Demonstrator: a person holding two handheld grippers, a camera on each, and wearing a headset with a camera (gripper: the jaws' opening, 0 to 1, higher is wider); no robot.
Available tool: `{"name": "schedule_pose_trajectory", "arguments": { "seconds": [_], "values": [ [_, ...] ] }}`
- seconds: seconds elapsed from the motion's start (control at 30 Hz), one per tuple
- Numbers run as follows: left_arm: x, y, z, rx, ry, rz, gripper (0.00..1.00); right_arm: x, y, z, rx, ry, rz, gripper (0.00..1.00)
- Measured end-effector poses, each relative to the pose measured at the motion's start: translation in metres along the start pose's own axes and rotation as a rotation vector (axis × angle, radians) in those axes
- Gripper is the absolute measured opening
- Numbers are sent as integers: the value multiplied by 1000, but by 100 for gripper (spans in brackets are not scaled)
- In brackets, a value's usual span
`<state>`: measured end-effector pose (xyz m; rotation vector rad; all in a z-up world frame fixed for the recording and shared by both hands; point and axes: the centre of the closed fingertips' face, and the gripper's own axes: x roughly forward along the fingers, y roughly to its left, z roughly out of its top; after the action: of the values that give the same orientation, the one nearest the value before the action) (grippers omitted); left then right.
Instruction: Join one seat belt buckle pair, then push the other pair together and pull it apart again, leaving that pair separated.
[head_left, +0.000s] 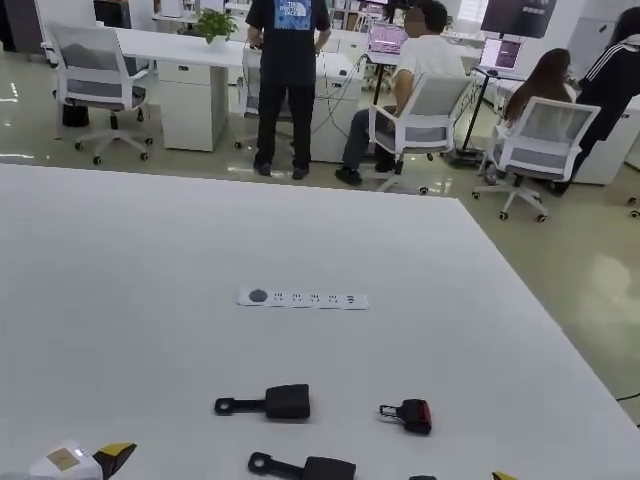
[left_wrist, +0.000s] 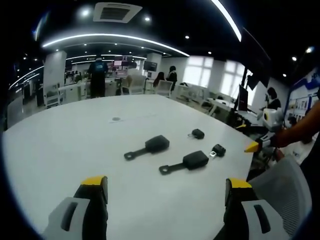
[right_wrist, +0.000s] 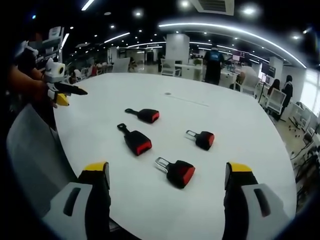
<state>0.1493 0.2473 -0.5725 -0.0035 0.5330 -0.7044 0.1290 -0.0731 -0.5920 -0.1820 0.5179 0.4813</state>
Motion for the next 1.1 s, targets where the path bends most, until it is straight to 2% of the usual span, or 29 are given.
{"name": "schedule_pose_trajectory", "arguments": {
  "seconds": [0.47, 0.57, 0.73, 0.9, 1.1],
  "values": [
    [18, -6, 4, 8, 23, -12, 99, 6, -9, -3, 1, 24, 30, 95],
    [23, -9, 8, 12, 27, -17, 99, 9, -10, -3, 0, 23, 34, 95],
    [31, -8, 7, 23, 41, -26, 99, 14, -11, -2, -1, 30, 51, 94],
    [39, -10, 8, 40, 59, -45, 99, 22, -21, -4, 5, 35, 66, 92],
    [46, -17, 14, 64, 74, -68, 98, 29, -20, -4, 1, 49, 92, 91]
  ]
}}
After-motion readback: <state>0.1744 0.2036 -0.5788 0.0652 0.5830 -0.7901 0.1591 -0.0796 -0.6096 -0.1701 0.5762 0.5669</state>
